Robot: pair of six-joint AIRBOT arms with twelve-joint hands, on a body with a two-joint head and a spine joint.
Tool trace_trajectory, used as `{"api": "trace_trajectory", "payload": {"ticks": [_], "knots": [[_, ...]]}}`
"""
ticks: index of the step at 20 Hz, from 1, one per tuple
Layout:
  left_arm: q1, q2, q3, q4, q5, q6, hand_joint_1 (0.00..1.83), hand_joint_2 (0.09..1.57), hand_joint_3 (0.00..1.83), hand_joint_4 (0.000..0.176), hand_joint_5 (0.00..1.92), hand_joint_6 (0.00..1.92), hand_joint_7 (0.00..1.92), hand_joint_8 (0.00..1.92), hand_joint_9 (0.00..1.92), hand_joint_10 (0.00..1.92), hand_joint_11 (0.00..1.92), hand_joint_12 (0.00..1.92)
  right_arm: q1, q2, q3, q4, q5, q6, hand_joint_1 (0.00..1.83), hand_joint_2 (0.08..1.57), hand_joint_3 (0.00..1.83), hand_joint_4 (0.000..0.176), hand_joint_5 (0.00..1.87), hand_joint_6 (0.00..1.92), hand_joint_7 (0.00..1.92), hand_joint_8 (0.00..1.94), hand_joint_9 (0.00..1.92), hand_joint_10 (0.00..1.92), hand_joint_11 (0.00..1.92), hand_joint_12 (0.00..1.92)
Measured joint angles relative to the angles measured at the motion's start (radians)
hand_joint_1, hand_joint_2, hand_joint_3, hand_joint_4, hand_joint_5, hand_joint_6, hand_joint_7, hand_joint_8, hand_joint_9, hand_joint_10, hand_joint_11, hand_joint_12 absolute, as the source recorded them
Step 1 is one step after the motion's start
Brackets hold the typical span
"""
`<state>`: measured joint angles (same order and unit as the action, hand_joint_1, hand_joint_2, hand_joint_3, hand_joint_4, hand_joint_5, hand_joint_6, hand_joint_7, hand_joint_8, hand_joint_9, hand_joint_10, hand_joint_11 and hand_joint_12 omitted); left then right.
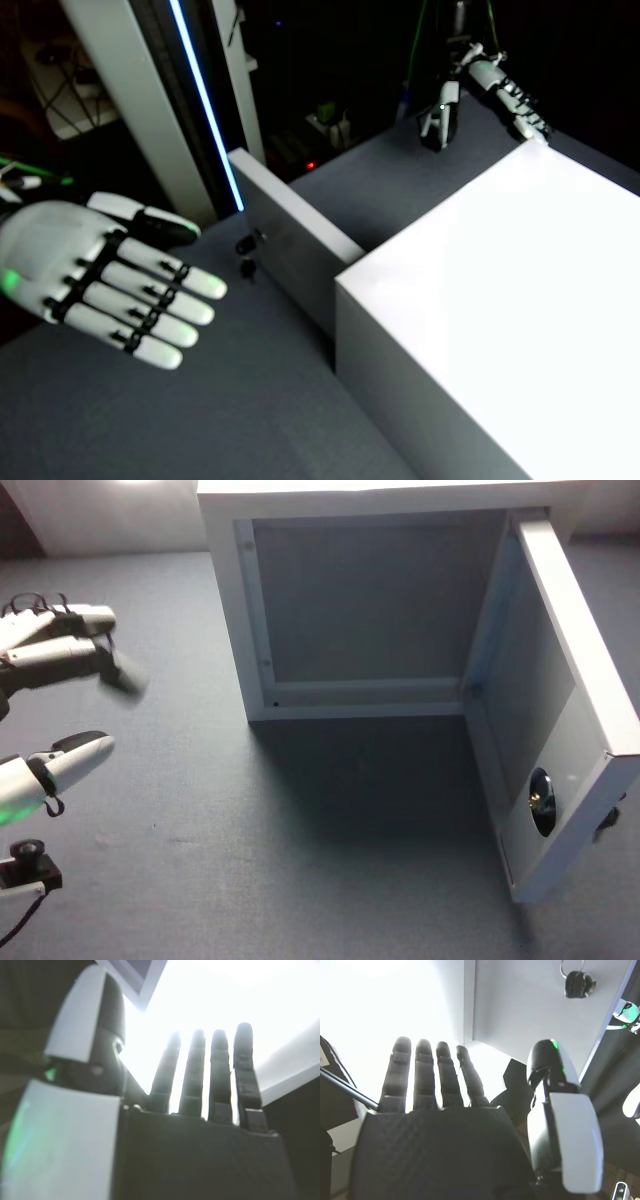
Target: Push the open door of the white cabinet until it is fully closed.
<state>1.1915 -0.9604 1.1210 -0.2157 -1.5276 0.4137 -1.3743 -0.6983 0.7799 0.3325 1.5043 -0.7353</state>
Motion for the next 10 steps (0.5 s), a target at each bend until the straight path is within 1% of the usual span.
{"api": "trace_trajectory", "payload": {"ticks": [2,3,5,7,9,10], "knots": [[0.001,0.0,0.0,-0.003,0.002,0.0,0.82,1.31,0.0,0.176,0.61,1.52,0.21,0.23,0.0,0.6,0.0,1.22,0.0,0.0,0.0,-0.001,0.0,0.0,0.46,1.35,0.01,0.0,0.14,0.04,0.04,0.01,0.02,0.15,0.0,0.87],[0.001,0.0,0.0,-0.005,0.002,0.0,0.82,1.31,0.0,0.176,0.61,1.52,0.21,0.23,0.0,0.6,0.0,1.22,0.0,0.0,0.0,-0.005,-0.001,0.0,0.48,1.36,0.01,0.0,0.14,0.03,0.04,0.0,0.02,0.15,0.0,0.83],[0.001,0.0,0.0,-0.004,0.002,0.0,0.82,1.31,0.0,0.176,0.61,1.52,0.22,0.22,0.0,0.6,0.0,1.22,0.0,0.0,0.0,-0.021,-0.006,0.0,0.5,1.37,0.0,0.0,0.15,0.02,0.06,0.01,0.02,0.15,0.0,0.87],[0.001,0.0,0.0,-0.005,0.002,0.0,0.82,1.31,0.0,0.176,0.61,1.52,0.22,0.22,0.0,0.6,0.0,1.22,0.0,0.0,0.0,-0.045,-0.009,0.0,0.48,1.37,0.0,0.0,0.15,0.02,0.06,0.0,0.01,0.14,0.0,0.88],[0.006,0.0,0.0,-0.005,0.002,0.0,0.82,1.31,0.0,0.176,0.61,1.52,0.22,0.22,0.0,0.6,0.0,1.22,0.001,0.002,0.0,-0.075,-0.017,0.0,0.49,1.37,0.0,0.0,0.18,0.02,0.08,0.0,0.03,0.18,0.0,1.13],[0.006,0.0,0.0,-0.005,0.006,0.0,0.82,1.31,0.0,0.176,0.61,1.52,0.22,0.22,0.0,0.6,0.0,1.22,0.012,0.005,0.0,-0.089,-0.029,0.0,0.5,1.36,0.0,0.0,0.2,0.02,0.1,0.0,0.02,0.25,0.0,1.2]]}}
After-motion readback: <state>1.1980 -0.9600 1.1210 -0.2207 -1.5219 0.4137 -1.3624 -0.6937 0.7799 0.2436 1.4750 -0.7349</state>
